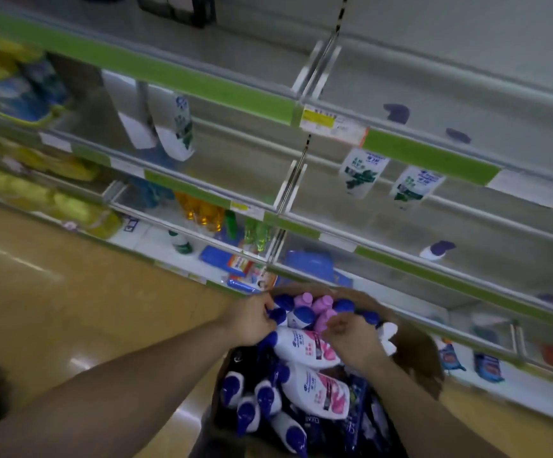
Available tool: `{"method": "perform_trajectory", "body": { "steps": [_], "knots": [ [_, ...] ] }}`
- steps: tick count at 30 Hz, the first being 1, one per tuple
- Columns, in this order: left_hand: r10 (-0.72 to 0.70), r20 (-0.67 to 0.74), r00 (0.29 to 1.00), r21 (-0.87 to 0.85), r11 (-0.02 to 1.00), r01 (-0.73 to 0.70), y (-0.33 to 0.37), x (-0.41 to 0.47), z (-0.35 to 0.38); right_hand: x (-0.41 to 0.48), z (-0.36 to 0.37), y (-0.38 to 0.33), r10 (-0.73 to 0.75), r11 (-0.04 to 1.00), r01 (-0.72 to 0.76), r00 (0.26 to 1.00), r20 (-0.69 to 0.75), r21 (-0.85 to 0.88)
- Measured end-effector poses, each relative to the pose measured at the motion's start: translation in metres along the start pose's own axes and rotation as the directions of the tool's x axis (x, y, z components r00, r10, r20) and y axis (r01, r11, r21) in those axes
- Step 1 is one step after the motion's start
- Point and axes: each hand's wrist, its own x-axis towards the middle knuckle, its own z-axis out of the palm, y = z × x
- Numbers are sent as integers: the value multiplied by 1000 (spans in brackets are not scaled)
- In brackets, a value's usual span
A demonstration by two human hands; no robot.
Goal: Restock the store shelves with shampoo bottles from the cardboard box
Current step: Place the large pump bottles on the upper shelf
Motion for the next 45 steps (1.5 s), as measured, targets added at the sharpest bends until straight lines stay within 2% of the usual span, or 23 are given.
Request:
{"method": "perform_trajectory", "body": {
  "steps": [4, 10, 14, 18, 25, 28, 35, 38, 45],
  "knots": [
    [-56, 107, 993, 84, 995, 47, -23, 14, 23, 4, 56, 25, 39, 978, -9, 989, 139, -209],
    [-18, 164, 986, 222, 975, -20, -48, 37, 48, 16, 108, 36, -10, 958, 96, 953, 303, -271],
    [12, 145, 989, 364, 929, -64, -55, 48, 63, 29, 131, 36, -68, 915, 183, 949, 308, -360],
    [-41, 154, 987, 558, 828, -53, -51, 58, 77, 42, 142, 36, -75, 860, 218, 948, 309, -462],
    [-99, 192, 976, 705, 706, -67, -40, 74, 89, 50, 150, 41, -108, 838, 254, 945, 310, -482],
    [-128, 196, 972, 647, 762, -30, -41, 75, 94, 49, 147, 42, -131, 838, 266, 946, 297, -476],
    [-207, 225, 952, 328, 936, 126, -60, 76, 101, 41, 125, 47, -196, 828, 317, 937, 290, -462],
    [-214, 213, 953, 225, 960, 165, -63, 79, 105, 40, 112, 51, -179, 831, 313, 933, 311, -461],
    [-222, 193, 956, 190, 964, 186, -69, 81, 108, 40, 93, 67, -166, 805, 315, 933, 319, -502]
  ]
}}
